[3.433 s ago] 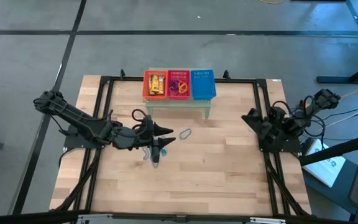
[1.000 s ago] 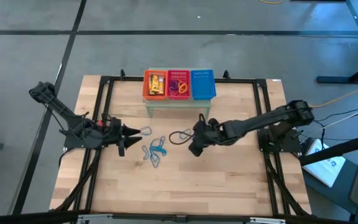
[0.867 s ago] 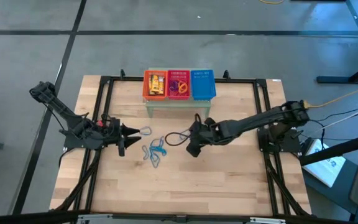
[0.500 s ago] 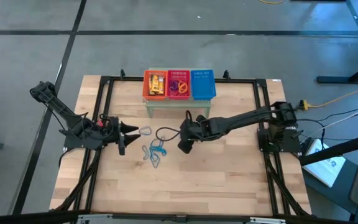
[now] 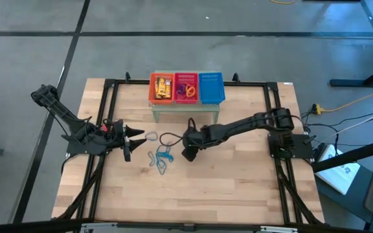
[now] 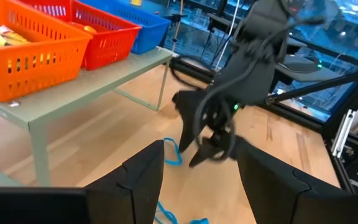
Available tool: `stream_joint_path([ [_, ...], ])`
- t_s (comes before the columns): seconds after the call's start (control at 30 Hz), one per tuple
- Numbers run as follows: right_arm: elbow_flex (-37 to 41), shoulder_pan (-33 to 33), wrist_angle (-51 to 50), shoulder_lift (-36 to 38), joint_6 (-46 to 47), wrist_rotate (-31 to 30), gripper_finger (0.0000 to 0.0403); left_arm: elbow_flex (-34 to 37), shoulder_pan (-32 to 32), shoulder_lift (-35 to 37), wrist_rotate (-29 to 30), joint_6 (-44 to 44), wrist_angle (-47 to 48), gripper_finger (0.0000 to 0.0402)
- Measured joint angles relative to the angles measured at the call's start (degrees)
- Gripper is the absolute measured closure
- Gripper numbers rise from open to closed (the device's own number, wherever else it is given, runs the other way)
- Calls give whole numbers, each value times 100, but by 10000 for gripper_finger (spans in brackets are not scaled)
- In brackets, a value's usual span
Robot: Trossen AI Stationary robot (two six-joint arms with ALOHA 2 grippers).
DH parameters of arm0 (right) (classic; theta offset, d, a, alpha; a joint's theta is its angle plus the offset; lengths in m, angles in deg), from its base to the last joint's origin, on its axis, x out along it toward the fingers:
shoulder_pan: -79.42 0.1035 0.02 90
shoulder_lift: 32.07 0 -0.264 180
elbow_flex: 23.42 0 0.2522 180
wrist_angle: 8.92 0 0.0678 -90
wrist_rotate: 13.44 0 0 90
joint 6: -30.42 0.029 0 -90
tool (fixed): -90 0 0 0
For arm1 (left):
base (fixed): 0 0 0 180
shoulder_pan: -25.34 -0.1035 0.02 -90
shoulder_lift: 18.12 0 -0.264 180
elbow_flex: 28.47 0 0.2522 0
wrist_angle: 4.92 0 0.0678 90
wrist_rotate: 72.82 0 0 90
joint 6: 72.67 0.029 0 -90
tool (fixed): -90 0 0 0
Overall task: Pick & Place Office Desk Supplies
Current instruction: Put the blue rubber band into the blue bin on the shelf
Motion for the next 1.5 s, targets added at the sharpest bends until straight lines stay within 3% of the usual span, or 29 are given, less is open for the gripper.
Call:
stream_joint_path([
  [0.43, 2, 4, 128, -129, 584, -146, 222, 0, 0, 0, -11, 424, -371, 202],
  [0.9, 2, 4, 250, -129, 747, -165, 394, 0, 0, 0, -63, 422, -369, 202],
  [1.27, 4, -17, 340, -129, 935, -92, 398, 0, 0, 0, -63, 389, -369, 202],
  [1.5, -176, -15, 1036, -122, 1222, 253, 401, 0, 0, 0, -51, 410, -446, 202],
])
